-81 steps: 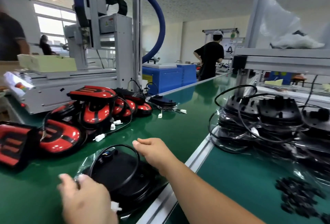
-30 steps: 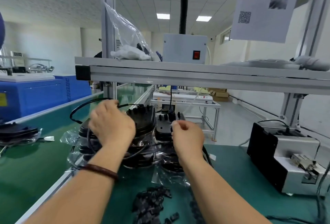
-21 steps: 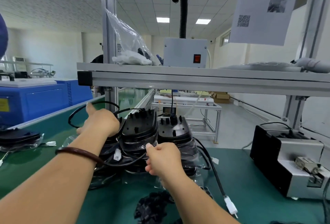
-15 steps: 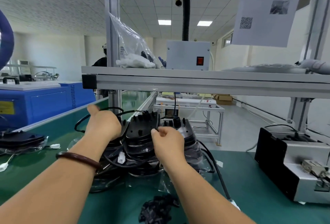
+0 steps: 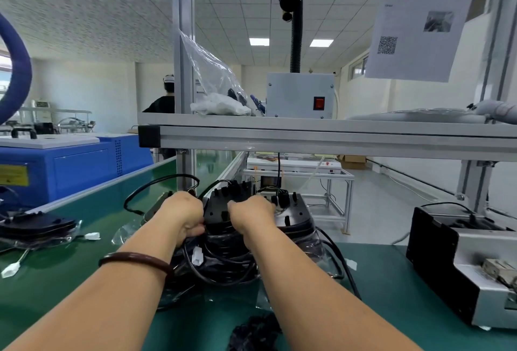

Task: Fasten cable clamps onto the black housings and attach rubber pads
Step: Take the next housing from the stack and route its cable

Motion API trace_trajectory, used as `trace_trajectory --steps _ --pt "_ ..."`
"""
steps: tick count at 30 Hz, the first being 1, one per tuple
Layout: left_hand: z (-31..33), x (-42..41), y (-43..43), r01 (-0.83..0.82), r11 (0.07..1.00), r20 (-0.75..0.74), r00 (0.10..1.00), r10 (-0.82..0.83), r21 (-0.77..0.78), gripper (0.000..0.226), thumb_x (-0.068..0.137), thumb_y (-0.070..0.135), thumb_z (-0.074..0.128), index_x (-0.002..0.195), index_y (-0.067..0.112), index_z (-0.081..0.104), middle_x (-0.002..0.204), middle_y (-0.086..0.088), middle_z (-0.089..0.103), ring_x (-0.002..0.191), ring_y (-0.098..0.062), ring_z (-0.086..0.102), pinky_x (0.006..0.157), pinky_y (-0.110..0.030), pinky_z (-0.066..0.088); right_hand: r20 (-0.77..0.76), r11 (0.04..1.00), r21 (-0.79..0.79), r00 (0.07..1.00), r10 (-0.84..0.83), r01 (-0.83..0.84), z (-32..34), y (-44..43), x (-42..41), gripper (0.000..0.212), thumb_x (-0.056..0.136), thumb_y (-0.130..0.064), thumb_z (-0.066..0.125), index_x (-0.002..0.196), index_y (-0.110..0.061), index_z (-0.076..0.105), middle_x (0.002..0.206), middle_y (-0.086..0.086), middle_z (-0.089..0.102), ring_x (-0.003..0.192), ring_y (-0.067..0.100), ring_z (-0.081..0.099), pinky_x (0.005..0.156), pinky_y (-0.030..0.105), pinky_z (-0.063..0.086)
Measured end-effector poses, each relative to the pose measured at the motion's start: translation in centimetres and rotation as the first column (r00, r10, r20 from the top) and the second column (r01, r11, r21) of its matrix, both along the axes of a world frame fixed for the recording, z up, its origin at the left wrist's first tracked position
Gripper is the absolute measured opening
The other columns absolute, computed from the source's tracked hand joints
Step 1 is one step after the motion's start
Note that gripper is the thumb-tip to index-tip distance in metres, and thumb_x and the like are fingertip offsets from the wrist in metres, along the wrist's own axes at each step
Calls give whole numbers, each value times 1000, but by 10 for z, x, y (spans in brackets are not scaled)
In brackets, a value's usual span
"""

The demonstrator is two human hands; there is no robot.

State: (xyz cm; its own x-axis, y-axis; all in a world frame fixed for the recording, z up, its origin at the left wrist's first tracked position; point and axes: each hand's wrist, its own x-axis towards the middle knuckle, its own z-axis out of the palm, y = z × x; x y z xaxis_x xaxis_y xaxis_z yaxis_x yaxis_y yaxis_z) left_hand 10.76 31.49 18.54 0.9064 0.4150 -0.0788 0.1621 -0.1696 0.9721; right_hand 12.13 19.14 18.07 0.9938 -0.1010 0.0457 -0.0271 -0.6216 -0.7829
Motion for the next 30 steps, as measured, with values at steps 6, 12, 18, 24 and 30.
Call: trace_trajectory --steps 6,12,18,24,30 --pt "2 0 5 20 996 62 998 -15 -82 31 93 -8 31 70 9 44 68 -9 43 57 -19 42 53 -29 34 42 954 291 996 -83 68 -10 3 6 33 88 -29 65 112 -9 55 115 15 55 60 19 42 57 28 40" --pt "9 -13 3 19 977 82 997 -1 -210 25 99 4 39 78 8 52 79 -15 58 70 -21 58 55 -28 53 -12 767 631 991 -135 112 -3 2 2 19 79 -8 65 81 -13 47 70 2 47 55 19 43 43 24 39" --pt "16 -19 -2 169 898 118 984 -132 -406 11 96 19 56 93 9 60 67 -3 55 51 -12 51 70 -36 51 -159 430 886 985 -65 171 13 -9 -9 27 81 1 56 85 -15 35 62 3 23 61 19 13 58 31 39" --pt "26 -38 -15 346 709 150 933 -326 -614 26 94 20 55 107 -3 57 104 -27 65 104 -39 62 84 -51 55 62 544 839 997 -40 -30 12 -23 -40 32 82 -10 66 112 0 60 91 11 64 70 24 58 57 30 45" --pt "25 -54 -18 358 561 308 933 -185 -746 18 97 14 49 104 -1 54 109 -28 62 108 -41 60 84 -53 49 228 890 455 966 -120 3 -29 -62 -82 38 94 -42 54 64 -21 46 65 -3 55 57 20 51 63 40 49"
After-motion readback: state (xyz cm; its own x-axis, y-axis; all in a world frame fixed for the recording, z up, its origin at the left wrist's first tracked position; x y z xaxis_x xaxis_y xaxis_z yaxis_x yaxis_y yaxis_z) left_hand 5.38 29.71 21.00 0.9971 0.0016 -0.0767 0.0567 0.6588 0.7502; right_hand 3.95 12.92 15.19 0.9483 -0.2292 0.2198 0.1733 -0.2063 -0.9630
